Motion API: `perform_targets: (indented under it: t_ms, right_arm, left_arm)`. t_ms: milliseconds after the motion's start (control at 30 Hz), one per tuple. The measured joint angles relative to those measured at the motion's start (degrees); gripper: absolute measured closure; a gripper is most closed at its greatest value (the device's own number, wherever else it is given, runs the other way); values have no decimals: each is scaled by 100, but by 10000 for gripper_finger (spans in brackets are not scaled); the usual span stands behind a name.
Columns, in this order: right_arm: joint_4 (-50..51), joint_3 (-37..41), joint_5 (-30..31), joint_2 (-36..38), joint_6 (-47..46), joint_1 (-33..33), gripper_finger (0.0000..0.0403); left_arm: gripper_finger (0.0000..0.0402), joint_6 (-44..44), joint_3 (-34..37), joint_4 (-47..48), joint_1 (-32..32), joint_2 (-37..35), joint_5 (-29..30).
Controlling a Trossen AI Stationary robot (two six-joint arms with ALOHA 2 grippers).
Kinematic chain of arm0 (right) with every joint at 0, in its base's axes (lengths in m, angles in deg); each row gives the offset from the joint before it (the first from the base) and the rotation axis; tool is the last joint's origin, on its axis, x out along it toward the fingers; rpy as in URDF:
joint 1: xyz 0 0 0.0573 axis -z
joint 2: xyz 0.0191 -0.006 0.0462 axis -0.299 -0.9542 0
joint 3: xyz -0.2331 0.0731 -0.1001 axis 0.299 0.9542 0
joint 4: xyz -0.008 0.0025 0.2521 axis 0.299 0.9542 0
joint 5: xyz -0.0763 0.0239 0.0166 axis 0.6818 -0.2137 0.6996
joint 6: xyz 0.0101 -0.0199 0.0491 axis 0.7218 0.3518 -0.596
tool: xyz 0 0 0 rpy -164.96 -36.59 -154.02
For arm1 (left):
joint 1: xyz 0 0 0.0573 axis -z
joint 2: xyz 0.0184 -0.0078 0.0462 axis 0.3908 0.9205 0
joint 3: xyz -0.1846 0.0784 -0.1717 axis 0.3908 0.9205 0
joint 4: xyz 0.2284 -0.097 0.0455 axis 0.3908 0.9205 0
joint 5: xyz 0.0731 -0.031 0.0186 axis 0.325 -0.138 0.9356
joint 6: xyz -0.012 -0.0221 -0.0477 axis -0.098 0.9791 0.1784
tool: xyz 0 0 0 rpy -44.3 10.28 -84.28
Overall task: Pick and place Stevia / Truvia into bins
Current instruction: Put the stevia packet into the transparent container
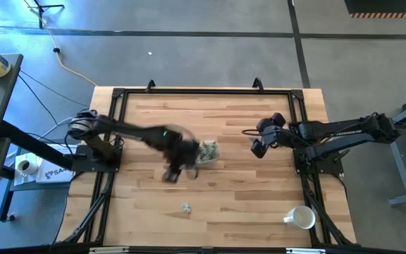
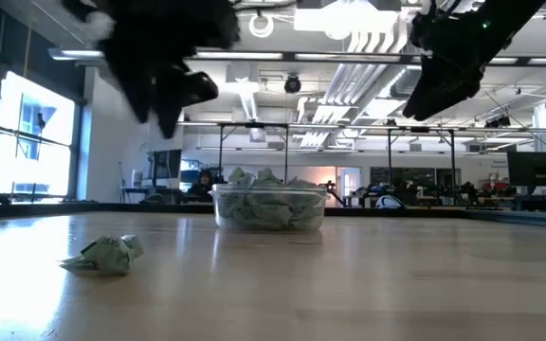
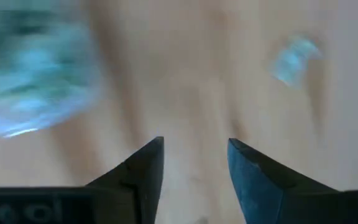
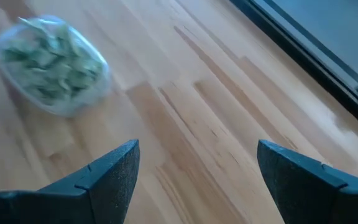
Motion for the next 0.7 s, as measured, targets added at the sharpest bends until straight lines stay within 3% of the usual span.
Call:
perform_targets:
  t_ms: [133, 333, 433, 700]
  right_arm:
    - [-324, 0, -234, -49, 425, -2, 89]
    - [-369, 0, -552, -271, 549, -2, 89]
    - [-367, 0, -679, -345, 511, -2, 89]
    - [-379, 0, -765, -417, 502, -4, 89]
  left_arm:
    - [220, -543, 660, -766, 840, -154, -216]
    - [250, -383, 1161, -2991, 1763, -2, -103]
    - [248, -128, 1155, -3487, 1880, 247, -88]
    - [208, -99, 1158, -3762, 1900, 795, 74]
